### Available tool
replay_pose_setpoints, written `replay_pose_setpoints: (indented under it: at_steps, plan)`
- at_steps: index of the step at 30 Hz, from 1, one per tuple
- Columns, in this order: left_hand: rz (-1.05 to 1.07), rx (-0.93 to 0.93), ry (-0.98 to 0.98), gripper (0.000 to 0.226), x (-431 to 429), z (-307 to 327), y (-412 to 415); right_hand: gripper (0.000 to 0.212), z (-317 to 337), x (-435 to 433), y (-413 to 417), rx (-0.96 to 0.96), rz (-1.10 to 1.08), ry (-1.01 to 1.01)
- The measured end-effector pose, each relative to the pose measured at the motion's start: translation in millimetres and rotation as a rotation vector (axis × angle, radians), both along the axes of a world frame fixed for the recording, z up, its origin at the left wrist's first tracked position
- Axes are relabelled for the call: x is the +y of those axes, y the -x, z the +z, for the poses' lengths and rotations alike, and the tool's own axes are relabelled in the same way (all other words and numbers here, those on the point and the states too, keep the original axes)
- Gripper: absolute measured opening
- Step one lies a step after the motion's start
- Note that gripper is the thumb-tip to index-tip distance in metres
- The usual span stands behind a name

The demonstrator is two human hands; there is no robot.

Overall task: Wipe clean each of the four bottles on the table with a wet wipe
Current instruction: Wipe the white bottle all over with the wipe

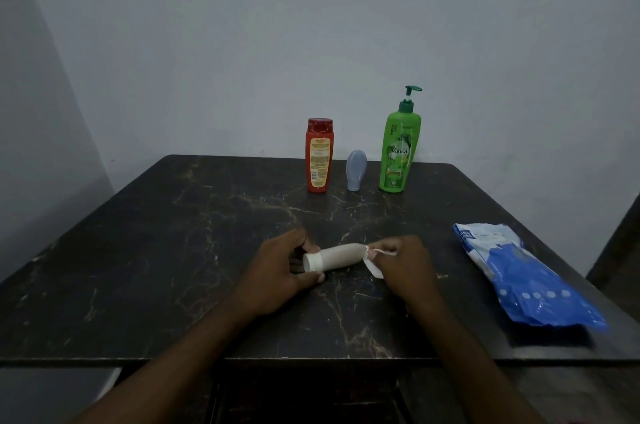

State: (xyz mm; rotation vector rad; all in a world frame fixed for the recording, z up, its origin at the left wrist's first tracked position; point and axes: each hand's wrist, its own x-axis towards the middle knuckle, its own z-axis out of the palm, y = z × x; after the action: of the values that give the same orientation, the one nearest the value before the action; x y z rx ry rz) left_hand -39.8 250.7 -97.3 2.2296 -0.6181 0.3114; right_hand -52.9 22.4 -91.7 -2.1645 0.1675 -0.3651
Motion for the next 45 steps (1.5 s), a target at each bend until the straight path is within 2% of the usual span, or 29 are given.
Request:
replay_pose_setpoints:
  at_steps: [3, 5, 9, 10, 14, 17, 19, 22, 27, 31, 36, 42, 45]
  plan:
    - [0.001, 0.015, 0.009, 0.036, 0, -2, -1, 0.013, 5, 8, 3, -0.034, -0.027, -0.032]
    - [0.005, 0.019, 0.003, 0.036, 0, -2, -2, 0.015, 14, 18, 9, -0.103, -0.011, 0.041]
    - [0.02, 0.02, -0.017, 0.036, -1, -3, -3, 0.031, 28, 48, 20, -0.078, 0.194, 0.541]
    - [0.018, 0.027, -0.017, 0.036, -2, -3, -3, 0.034, 27, 54, 22, -0.082, 0.241, 0.612]
    - [0.015, 0.047, -0.007, 0.033, -3, -2, -1, 0.037, 24, 59, 22, -0.152, 0.318, 0.657]
    - [0.011, 0.042, 0.055, 0.033, -4, 1, 1, 0.048, 37, 47, 10, -0.003, 0.293, 0.729]
    - [-0.001, 0.048, 0.116, 0.032, -3, 3, 2, 0.037, 43, 32, 2, -0.011, 0.244, 0.596]
    - [-0.001, 0.092, 0.193, 0.033, -2, 5, 2, 0.018, 40, 12, -6, -0.089, 0.173, 0.265]
    - [0.009, 0.121, 0.226, 0.033, -1, 5, 0, 0.011, 38, -4, -13, -0.057, 0.227, -0.021]
    - [0.011, 0.138, 0.254, 0.032, 0, 7, 0, 0.023, 28, -6, -13, 0.02, 0.204, -0.29]
    - [0.025, 0.139, 0.274, 0.03, 1, 8, 0, 0.019, 18, -9, -15, 0.142, 0.166, -0.607]
    - [0.054, 0.139, 0.278, 0.028, 0, 7, -1, 0.018, 14, 6, -5, 0.171, 0.103, -0.898]
    - [0.08, 0.129, 0.246, 0.027, -1, 7, -2, 0.015, 16, 24, 5, 0.112, 0.015, -0.872]
